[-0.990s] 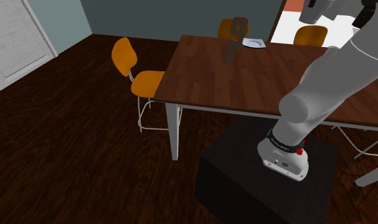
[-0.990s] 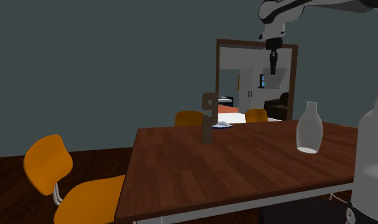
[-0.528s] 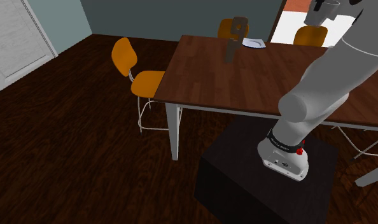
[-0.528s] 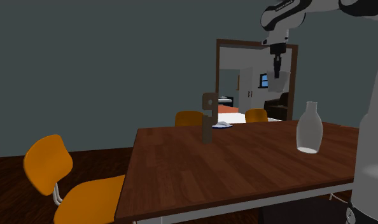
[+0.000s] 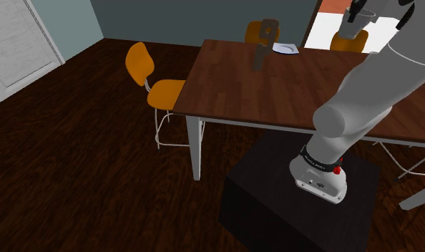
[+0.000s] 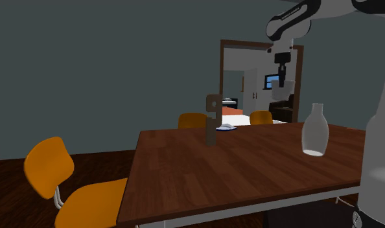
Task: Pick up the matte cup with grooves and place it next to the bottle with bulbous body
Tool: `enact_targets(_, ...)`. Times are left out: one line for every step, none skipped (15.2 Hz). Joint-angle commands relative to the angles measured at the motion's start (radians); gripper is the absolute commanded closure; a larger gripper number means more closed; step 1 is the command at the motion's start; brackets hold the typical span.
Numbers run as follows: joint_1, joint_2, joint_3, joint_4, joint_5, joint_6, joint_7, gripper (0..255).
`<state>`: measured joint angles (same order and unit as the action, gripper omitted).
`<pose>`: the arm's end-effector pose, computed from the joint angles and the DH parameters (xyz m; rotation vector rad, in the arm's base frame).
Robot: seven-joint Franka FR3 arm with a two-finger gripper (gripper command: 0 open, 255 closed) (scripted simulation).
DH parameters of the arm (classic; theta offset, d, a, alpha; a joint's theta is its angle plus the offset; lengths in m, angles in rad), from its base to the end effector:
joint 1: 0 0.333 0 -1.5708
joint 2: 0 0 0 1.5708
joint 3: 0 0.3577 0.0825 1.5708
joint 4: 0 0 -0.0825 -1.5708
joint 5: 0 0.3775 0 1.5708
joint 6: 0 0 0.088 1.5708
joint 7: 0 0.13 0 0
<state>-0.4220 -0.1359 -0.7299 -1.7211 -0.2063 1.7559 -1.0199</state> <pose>0.1720 -0.5059 0.6434 2.9622 -0.1623 -0.0556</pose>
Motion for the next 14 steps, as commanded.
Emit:
enact_targets(-0.001,-0.009,0.001,-0.036,-0.007,0.029,0.008,255)
enact_targets(-0.001,-0.012,0.001,-0.052,-0.01,0.043,0.011,255)
enact_targets(-0.002,-0.014,0.001,-0.067,-0.012,0.056,0.013,255)
enact_targets(-0.003,-0.016,0.001,-0.082,-0.014,0.069,0.016,255)
enact_targets(-0.003,-0.018,0.001,-0.097,-0.016,0.082,0.018,255)
enact_targets(-0.004,-0.019,0.001,-0.112,-0.018,0.096,0.021,255)
enact_targets(-0.004,-0.02,0.0,-0.126,-0.019,0.109,0.023,255)
enact_targets(-0.005,-0.021,-0.001,-0.14,-0.021,0.122,0.025,255)
enact_targets(-0.006,-0.022,-0.001,-0.154,-0.022,0.136,0.027,255)
enact_targets(-0.006,-0.022,-0.002,-0.167,-0.023,0.149,0.029,255)
enact_targets(-0.007,-0.022,-0.003,-0.181,-0.024,0.162,0.031,255)
enact_targets(-0.007,-0.022,-0.004,-0.194,-0.025,0.175,0.032,255)
enact_targets(-0.008,-0.021,-0.005,-0.207,-0.026,0.189,0.034,255)
enact_targets(-0.008,-0.02,-0.006,-0.219,-0.026,0.202,0.035,255)
